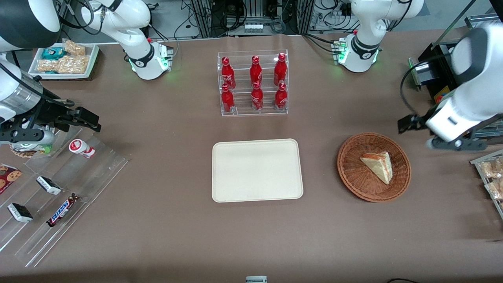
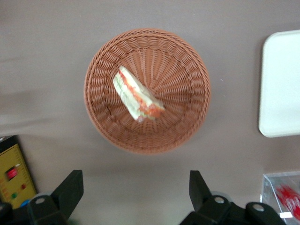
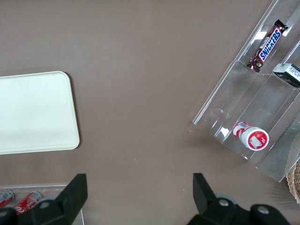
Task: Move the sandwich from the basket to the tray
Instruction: 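Lower the left gripper onto the wrapped sandwich and close on it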
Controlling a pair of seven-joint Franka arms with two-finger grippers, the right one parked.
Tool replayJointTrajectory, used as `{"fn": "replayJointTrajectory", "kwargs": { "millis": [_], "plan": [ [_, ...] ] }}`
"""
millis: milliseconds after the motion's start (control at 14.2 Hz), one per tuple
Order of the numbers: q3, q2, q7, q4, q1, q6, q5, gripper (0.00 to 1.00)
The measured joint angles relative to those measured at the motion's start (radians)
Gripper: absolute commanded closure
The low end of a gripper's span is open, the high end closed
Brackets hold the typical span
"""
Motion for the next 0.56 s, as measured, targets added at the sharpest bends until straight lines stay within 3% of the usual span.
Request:
{"fn": "replayJointTrajectory", "kwargs": {
  "millis": [282,565],
  "plan": [
    [0.006,0.090,-0.086,-0.201,0.002,0.341,0.000,0.00],
    [0.007,0.147,-0.492,-0.262,0.002,0.506,0.001,0.00]
  ]
}}
